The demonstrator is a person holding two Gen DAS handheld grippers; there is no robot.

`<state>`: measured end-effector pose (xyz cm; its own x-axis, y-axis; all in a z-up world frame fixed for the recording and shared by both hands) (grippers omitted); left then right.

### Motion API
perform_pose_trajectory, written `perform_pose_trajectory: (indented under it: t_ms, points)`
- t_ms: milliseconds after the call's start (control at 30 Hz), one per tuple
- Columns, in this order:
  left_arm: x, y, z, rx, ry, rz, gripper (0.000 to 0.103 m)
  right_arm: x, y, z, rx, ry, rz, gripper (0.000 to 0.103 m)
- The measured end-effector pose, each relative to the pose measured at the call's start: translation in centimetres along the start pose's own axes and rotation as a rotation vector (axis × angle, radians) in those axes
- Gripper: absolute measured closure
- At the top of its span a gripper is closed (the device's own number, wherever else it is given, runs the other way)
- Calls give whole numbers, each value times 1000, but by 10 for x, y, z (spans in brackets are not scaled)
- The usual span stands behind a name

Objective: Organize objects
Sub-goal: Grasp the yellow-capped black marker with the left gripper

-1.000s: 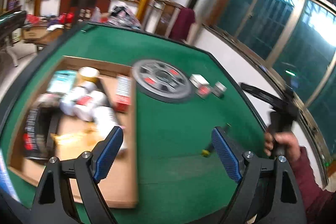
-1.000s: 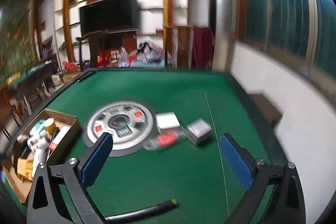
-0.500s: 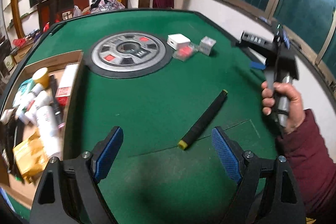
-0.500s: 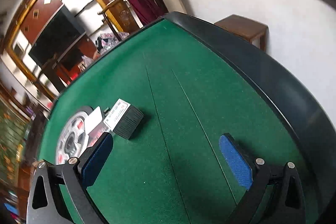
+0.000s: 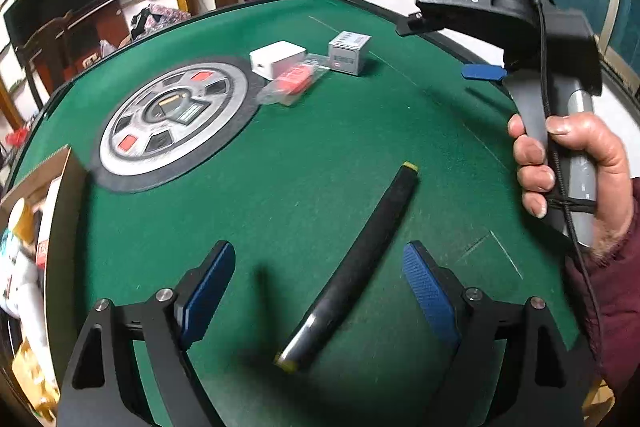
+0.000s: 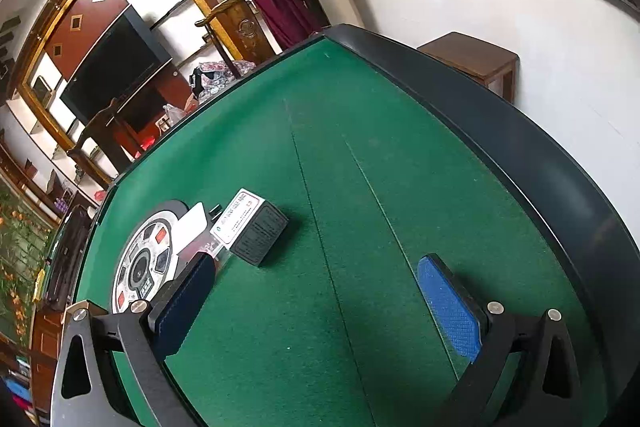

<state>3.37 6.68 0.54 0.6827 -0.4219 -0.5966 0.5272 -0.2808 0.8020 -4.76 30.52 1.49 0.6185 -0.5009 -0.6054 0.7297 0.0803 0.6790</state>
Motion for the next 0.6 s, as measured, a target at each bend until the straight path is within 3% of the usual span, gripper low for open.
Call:
perform_pose_trajectory:
  t_ms: [133,200,400,600]
  points:
    - [-7,-12,-8,-8,-22,5,29,1,-1,-3,6,-4,2,0]
    - [-7,-18,-11,-4,-26,17,50,1,-2,-3,9,-2,4,0]
    - [-7,-17,-11,4,-12,3,88,3,-4,-2,17,10,13,0]
    - [-8,6,0,47,60,-42,89,3,-6,-2,35,31,9,0]
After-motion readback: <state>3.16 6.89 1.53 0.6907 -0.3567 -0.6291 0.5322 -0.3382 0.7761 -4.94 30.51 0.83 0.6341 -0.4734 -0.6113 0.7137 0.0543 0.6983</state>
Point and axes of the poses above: each gripper's, at about its wrist camera, not at the fingertips, and y roughly against the way its jaws point, z to its left, x to its underside, the point moved 3 cm from there along -y, roughly the way its jaws point, and after that the axes turned 1 degree about -x, right-handed, at the moved point
